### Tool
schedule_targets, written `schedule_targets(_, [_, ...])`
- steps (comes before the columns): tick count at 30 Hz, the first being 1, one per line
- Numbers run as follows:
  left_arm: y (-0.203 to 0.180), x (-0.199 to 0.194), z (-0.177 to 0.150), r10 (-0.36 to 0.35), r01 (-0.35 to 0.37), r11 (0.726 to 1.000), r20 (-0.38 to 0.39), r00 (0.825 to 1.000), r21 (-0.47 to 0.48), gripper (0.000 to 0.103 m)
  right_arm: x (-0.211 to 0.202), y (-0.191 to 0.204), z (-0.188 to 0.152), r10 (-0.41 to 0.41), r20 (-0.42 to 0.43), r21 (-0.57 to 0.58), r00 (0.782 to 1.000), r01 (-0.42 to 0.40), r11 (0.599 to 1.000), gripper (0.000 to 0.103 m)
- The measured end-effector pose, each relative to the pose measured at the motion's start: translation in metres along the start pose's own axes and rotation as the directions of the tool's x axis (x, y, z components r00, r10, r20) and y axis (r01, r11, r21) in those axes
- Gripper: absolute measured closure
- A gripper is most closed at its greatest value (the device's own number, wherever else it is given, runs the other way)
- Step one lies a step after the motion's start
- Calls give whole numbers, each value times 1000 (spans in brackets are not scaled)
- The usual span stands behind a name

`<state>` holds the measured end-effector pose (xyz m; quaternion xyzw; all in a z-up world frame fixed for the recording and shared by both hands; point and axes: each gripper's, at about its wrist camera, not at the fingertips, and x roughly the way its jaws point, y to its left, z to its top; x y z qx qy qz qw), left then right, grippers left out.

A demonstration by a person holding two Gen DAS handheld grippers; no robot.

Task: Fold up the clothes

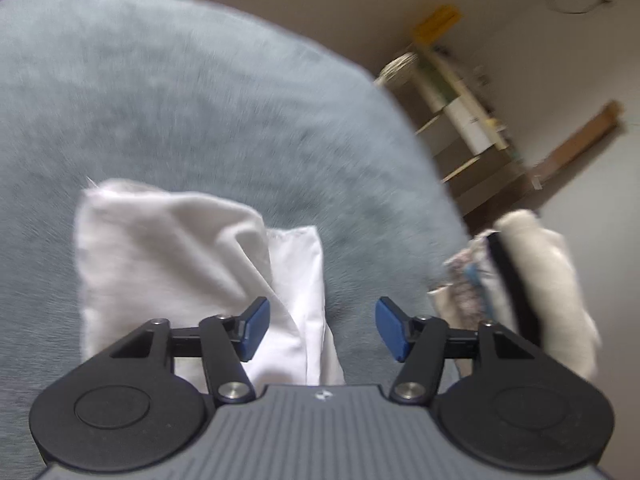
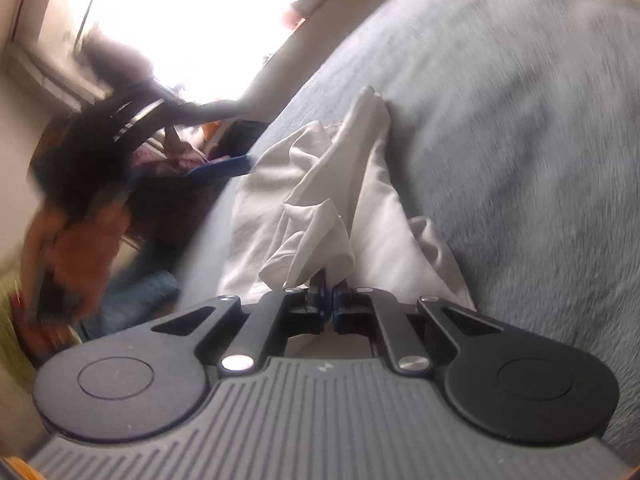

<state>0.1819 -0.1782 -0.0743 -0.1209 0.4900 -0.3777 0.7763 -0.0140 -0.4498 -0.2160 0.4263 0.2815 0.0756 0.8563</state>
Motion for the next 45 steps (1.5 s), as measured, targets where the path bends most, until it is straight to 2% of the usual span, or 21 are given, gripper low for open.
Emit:
schedule_targets(5, [11,-55,-44,69,-67,986,-9,998,152,37,-2,-3,2,24,-16,68,1000,-23,997,94])
schedule_targets(9, [21,-82,-83,57,-50,976,-26,998,210,37,-3,-6,3,44,-27,123,999,-41,992,80])
schedule_targets(13, [25,-84,-119,47,-30,967,-64,997,253,37,-5,-9,5,65,-38,177,997,-57,982,68])
schedule_targets(16, [19,-75,-144,71,-36,942,-93,993,333,37,-1,-1,7,56,-56,185,997,-45,982,59])
schedule_targets(17, [16,-71,-152,83,-45,933,-93,992,357,37,0,2,8,55,-62,188,997,-42,981,59])
schedule_targets(20, [8,-57,-171,130,-89,906,-72,989,413,37,6,7,9,19,-76,193,997,-4,981,62])
schedule_targets(21, [5,-52,-177,150,-111,897,-58,987,428,37,9,7,10,17,-81,204,997,0,979,75])
schedule_targets(22, [3,-48,-182,171,-136,887,-41,984,441,38,11,8,10,10,-83,206,996,7,978,93])
schedule_targets(24, [1,-44,-188,216,-197,878,6,976,435,38,12,11,9,-10,-85,199,996,26,980,96])
schedule_targets(26, [1,-40,-193,255,-253,875,52,966,412,38,11,17,9,-5,-74,194,997,19,981,99])
schedule_targets(29, [7,-37,-198,307,-317,884,84,948,344,39,9,25,9,11,-52,188,999,-1,982,100])
schedule_targets(33, [8,-33,-199,371,-401,862,151,916,311,39,10,34,14,45,-33,194,998,-38,980,100])
schedule_targets(36, [8,-29,-197,397,-438,852,191,898,287,39,12,39,16,69,-23,203,997,-63,977,100])
schedule_targets(42, [8,-36,-202,499,-553,798,250,830,241,40,-3,38,17,89,-4,184,996,-86,979,102])
schedule_targets(45, [5,-38,-206,525,-579,776,252,813,253,43,-9,35,15,79,-4,180,997,-77,981,102])
